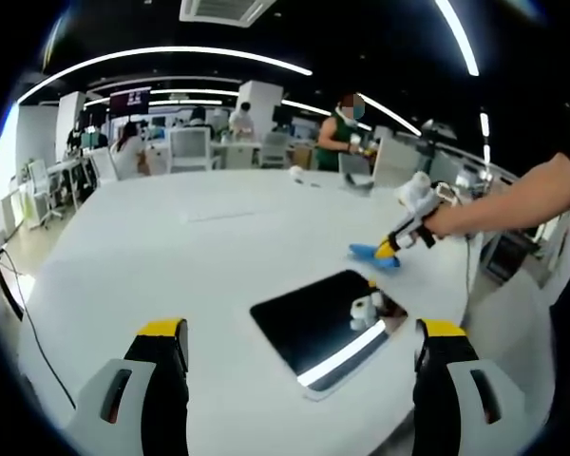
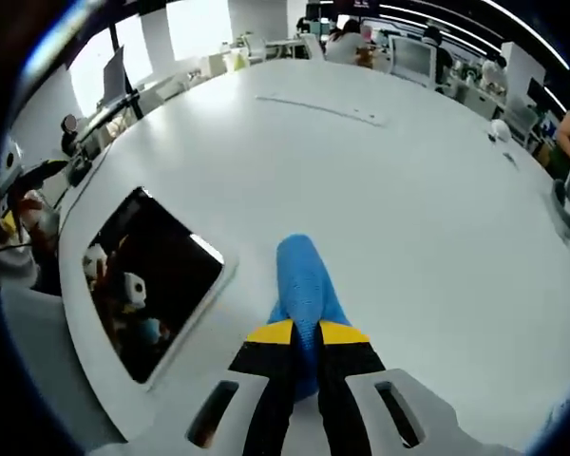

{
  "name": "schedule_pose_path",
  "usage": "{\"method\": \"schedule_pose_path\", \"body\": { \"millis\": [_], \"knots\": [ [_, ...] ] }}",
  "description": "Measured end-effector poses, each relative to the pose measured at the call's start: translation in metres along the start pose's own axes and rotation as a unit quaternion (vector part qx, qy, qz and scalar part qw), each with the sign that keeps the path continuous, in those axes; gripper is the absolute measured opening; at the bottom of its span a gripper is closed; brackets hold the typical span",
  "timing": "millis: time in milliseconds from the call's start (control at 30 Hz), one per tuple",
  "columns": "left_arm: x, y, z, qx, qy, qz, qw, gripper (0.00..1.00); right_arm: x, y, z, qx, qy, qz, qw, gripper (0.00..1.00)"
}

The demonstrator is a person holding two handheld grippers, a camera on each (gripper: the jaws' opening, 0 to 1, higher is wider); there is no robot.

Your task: Wipe the mirror surface with the cleaning cloth until all visible marks leave the cleaned area.

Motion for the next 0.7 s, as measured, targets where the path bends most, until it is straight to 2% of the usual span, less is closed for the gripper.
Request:
{"method": "schedule_pose_path", "body": {
  "millis": [100, 267, 367, 433, 500, 567, 633, 700],
  "knots": [
    [-0.001, 0.002, -0.002, -0.002, 0.002, 0.001, 1.0, 1.0, 0.006, 0.003, 0.004, -0.002, 0.005, -0.01, 0.9999, 0.03],
    [-0.001, 0.004, -0.005, -0.004, 0.003, -0.001, 1.0, 1.0, 0.004, 0.003, 0.003, -0.001, -0.002, -0.022, 0.9997, 0.04],
    [0.0, 0.005, -0.004, 0.001, 0.008, 0.005, 1.0, 1.0, 0.004, 0.004, 0.001, -0.013, -0.006, -0.025, 0.9996, 0.09],
    [-0.003, 0.008, -0.003, -0.002, 0.003, 0.007, 1.0, 1.0, 0.002, 0.003, -0.001, -0.009, -0.014, -0.026, 0.9995, 0.19],
    [-0.003, 0.011, -0.002, -0.007, 0.0, 0.005, 1.0, 1.0, -0.002, 0.006, -0.009, -0.01, -0.037, -0.033, 0.9987, 0.28],
    [-0.004, 0.01, -0.001, -0.008, -0.001, 0.011, 0.9999, 1.0, -0.009, 0.008, -0.021, -0.012, -0.068, -0.054, 0.9962, 0.33],
    [-0.008, 0.01, 0.0, -0.008, -0.002, 0.009, 0.9999, 1.0, -0.016, 0.006, -0.038, -0.01, -0.097, -0.072, 0.9927, 0.43],
    [-0.011, 0.01, 0.002, -0.004, 0.0, 0.017, 0.9998, 1.0, -0.02, 0.003, -0.055, -0.015, -0.126, -0.068, 0.9896, 0.54]
  ]
}}
Point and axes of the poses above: the point that each gripper's makers call its tool centre point, and the gripper's own axes: z roughly forward along the fingers, y roughly to its left, x roughly out of its underside, the point moved 5 cm from there along -z, roughly backward along the fingers, and after that the axes turned 1 degree about x, right-handed, at the moved point
